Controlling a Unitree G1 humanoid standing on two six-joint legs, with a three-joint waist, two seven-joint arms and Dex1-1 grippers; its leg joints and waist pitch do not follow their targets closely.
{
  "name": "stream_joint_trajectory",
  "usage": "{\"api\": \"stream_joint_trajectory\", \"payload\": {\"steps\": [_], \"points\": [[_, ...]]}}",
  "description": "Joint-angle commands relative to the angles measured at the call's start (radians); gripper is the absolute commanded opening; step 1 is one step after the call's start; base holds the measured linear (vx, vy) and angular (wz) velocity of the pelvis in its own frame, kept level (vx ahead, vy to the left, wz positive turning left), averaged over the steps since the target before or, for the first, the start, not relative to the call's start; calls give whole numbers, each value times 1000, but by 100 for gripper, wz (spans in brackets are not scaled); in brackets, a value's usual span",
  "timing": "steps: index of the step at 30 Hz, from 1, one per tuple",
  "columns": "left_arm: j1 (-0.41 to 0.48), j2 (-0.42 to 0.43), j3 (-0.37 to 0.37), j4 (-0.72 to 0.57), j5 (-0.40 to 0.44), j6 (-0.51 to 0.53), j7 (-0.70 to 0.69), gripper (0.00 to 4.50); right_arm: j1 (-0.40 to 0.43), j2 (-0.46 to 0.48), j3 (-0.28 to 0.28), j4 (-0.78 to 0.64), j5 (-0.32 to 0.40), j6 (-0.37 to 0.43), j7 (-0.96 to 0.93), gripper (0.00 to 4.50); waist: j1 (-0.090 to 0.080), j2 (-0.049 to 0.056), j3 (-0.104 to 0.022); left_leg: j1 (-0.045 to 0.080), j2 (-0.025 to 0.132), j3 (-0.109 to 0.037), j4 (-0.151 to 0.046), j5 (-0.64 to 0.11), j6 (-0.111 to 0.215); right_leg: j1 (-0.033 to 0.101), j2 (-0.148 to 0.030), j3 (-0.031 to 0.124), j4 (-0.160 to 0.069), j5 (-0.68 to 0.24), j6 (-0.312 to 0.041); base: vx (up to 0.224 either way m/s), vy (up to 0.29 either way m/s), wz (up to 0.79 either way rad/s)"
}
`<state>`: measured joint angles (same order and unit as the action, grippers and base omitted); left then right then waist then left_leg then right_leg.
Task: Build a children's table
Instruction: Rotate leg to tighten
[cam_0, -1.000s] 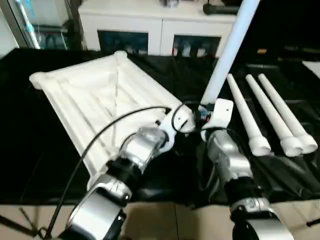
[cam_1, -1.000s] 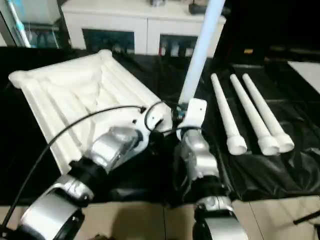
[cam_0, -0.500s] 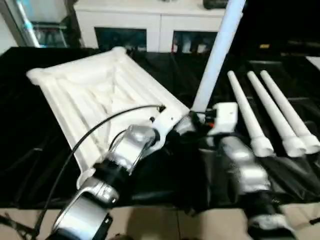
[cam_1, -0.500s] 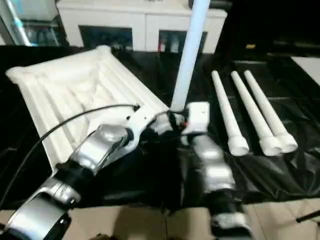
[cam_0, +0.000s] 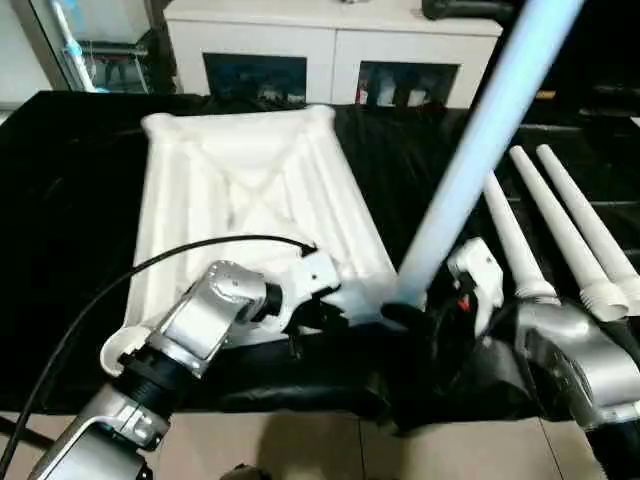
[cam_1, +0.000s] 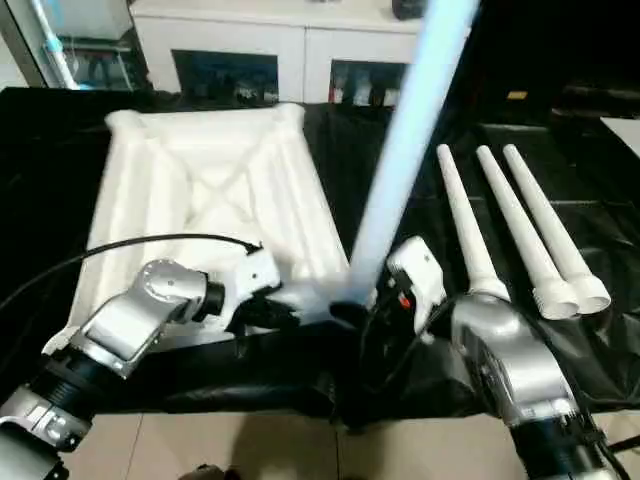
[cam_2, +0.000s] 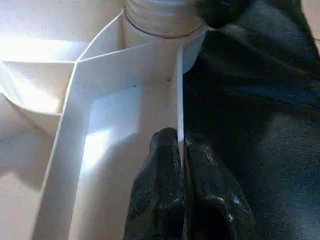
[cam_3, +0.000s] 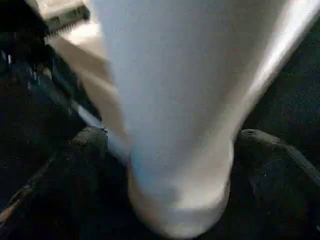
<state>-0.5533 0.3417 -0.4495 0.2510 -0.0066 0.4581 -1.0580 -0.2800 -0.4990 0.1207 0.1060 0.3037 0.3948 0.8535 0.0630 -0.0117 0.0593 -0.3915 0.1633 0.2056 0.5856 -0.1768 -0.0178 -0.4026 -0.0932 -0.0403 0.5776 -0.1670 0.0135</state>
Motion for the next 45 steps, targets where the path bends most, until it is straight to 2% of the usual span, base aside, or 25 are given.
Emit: {"api": "stream_joint_trajectory", "payload": {"steps": [1,5,6,8,14,15,16,23,27,28,30,31,32,34,35,36,37,40,41,42,44,45], "points": [[2,-9,-27,-16,-11,10,-26,0,-15,0,13,31,-26,-21,-13,443,-4,-12,-56,29,70,-28,-80,-234,27,29,-58,37,-57,-208,-234,0,0,0],[10,-6,-35,-38,-12,21,-32,0,-44,20,29,72,-35,-36,3,443,-6,-14,-56,27,69,-30,-78,-233,29,32,-60,36,-57,-233,-229,0,0,0],[10,-5,-36,-41,-12,23,-34,0,-46,22,29,76,-39,-38,6,417,-6,-14,-57,28,69,-30,-78,-232,28,32,-60,36,-57,-232,-229,0,0,0],[11,-6,-33,-41,-9,24,-30,0,-46,21,32,78,-45,-44,11,417,-6,-15,-58,29,70,-30,-77,-220,32,33,-59,36,-55,-220,-230,0,0,0],[9,-4,-32,-33,-2,22,-23,0,-38,11,42,84,-54,-61,28,360,-6,-15,-59,29,69,-29,-73,-201,48,34,-58,36,-52,-190,-242,0,0,0],[8,-3,-33,-30,-2,21,-24,0,-38,13,40,87,-55,-63,31,348,-5,-9,-58,29,69,-30,-74,-205,47,34,-58,36,-52,-195,-242,0,0,0],[7,-3,-33,-30,-1,22,-24,0,-38,14,39,89,-57,-64,33,330,-6,-12,-60,30,69,-29,-73,-202,46,35,-57,35,-51,-184,-245,0,0,0],[7,0,-35,-26,0,24,-27,0,-32,19,38,92,-56,-64,45,278,-5,-12,-61,30,69,-29,-70,-188,54,37,-57,35,-48,-162,-255,0,0,0],[8,1,-34,-26,1,26,-26,0,-30,25,35,96,-52,-57,43,271,-5,-13,-63,30,68,-28,-68,-172,61,38,-56,34,-45,-144,-261,0,0,0],[5,-15,-19,-5,5,36,9,0,-42,65,14,140,-67,-55,-36,270,-5,-12,-63,30,68,-28,-68,-168,62,38,-57,35,-45,-142,-264,0,0,0],[2,-22,-13,5,8,39,26,0,-48,81,5,158,-72,-52,-69,269,-8,-11,-59,29,67,-29,-71,-193,49,35,-57,34,-50,-178,-261,0,0,0],[-21,-67,25,68,26,53,130,0,-72,145,-31,218,-86,-57,-195,269,-18,-13,-57,29,67,-30,-75,-241,22,32,-56,33,-55,-243,-249,0,0,0],[-21,-67,25,68,26,53,130,0,-72,145,-31,218,-86,-57,-195,268,-21,-13,-56,30,66,-31,-76,-262,9,32,-57,32,-59,-273,-243,0,0,0],[-51,-108,60,136,45,66,236,0,-93,208,-65,262,-89,-62,-310,268,-27,-16,-59,33,64,-35,-77,-305,-19,28,-58,32,-64,-338,-217,0,0,0],[-75,-141,86,188,54,75,312,0,-114,260,-96,297,-92,-64,-417,268,-31,-16,-58,34,64,-37,-78,-323,-28,28,-58,32,-68,-358,-204,0,0,0],[-75,-141,86,188,54,75,312,0,-114,260,-96,297,-92,-64,-417,268,-33,-16,-57,33,63,-37,-79,-329,-31,25,-58,32,-69,-367,-200,0,0,0],[-97,-174,116,236,56,87,388,0,-135,308,-126,334,-90,-66,-514,268,-34,-16,-59,35,62,-38,-79,-338,-36,24,-58,32,-71,-379,-189,0,0,0],[-133,-221,146,302,63,61,490,0,-169,379,-171,390,-92,-94,-658,267,-33,-16,-62,36,61,-35,-77,-321,-34,20,-58,34,-73,-351,-186,0,0,0],[-154,-246,158,337,67,39,542,0,-189,419,-196,420,-92,-123,-743,267,-32,-16,-64,34,60,-36,-78,-313,-32,23,-57,32,-72,-339,-183,0,0,0],[-154,-246,158,337,67,39,542,0,-189,419,-196,420,-92,-123,-743,267,-33,-13,-63,33,60,-35,-78,-314,-29,20,-58,33,-72,-333,-185,0,0,0],[-210,-316,185,431,69,-28,644,0,-248,506,-248,504,-108,-214,-925,267,-33,-13,-67,35,57,-31,-76,-283,-29,18,-56,34,-68,-278,-194,0,0,0],[-220,-328,189,447,68,-41,658,0,-258,520,-257,518,-110,-232,-955,267,-32,-13,-68,38,57,-29,-74,-281,-33,17,-56,34,-70,-272,-195,0,0,0]]}}
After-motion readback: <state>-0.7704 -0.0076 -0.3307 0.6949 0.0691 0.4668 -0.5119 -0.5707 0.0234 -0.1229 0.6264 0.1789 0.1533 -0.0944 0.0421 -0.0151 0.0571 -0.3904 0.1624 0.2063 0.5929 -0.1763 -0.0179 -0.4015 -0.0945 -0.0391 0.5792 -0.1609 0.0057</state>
